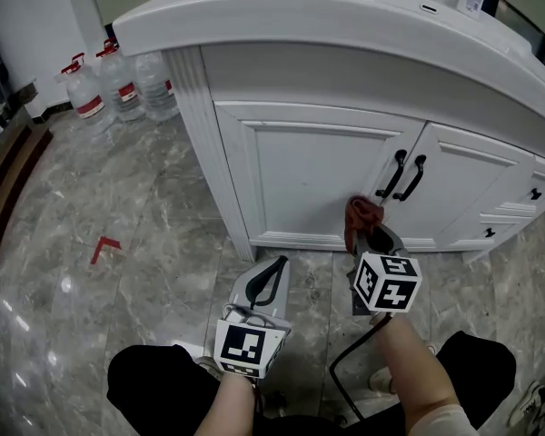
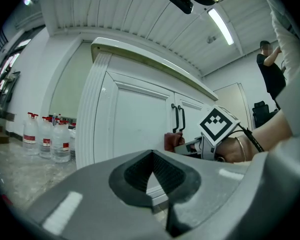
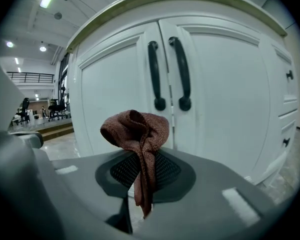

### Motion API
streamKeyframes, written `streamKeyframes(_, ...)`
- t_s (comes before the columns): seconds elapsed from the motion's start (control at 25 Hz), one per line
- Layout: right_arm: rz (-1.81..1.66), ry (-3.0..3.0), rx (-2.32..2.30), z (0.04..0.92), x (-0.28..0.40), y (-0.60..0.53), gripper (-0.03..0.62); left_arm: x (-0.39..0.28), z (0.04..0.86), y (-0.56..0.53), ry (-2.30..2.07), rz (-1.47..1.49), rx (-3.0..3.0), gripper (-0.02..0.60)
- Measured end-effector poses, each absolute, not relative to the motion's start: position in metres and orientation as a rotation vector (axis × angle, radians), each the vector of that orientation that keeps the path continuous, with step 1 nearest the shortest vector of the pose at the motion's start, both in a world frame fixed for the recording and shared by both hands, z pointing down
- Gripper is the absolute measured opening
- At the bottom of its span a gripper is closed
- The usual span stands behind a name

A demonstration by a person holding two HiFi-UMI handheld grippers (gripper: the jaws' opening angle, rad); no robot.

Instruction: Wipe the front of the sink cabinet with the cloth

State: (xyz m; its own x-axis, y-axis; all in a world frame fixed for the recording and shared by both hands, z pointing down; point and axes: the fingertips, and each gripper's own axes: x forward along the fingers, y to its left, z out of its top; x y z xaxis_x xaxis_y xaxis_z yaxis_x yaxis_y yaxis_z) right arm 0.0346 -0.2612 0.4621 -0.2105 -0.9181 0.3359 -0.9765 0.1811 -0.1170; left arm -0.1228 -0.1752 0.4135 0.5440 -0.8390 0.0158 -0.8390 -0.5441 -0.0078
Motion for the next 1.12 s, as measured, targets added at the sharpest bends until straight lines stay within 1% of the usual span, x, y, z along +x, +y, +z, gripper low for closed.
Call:
streamKeyframes(0.44, 0.576, -2.427, 1.501, 0.523, -0.122, -0.271, 0.087, -0.193, 0.441, -0.178, -1.652, 0.094, 2.647, 0.0)
streamKeyframes(0.68, 0.587, -2.499, 1.38, 0.531, -0.184, -0.282, 0.087, -0.23, 0.452, -0.177, -1.704, 0.129, 2.59, 0.0)
streamKeyframes(0.88, 0.573, -2.528, 1.375, 0.526, -0.205, -0.292, 0.087, -0.243, 0.448, -0.182, -1.707, 0.063, 2.547, 0.0)
streamKeyframes(1.12, 0.564, -2.509, 1.419, 0.522, -0.188, -0.297, 0.087, -0.229, 0.447, -0.184, -1.678, 0.076, 2.6, 0.0)
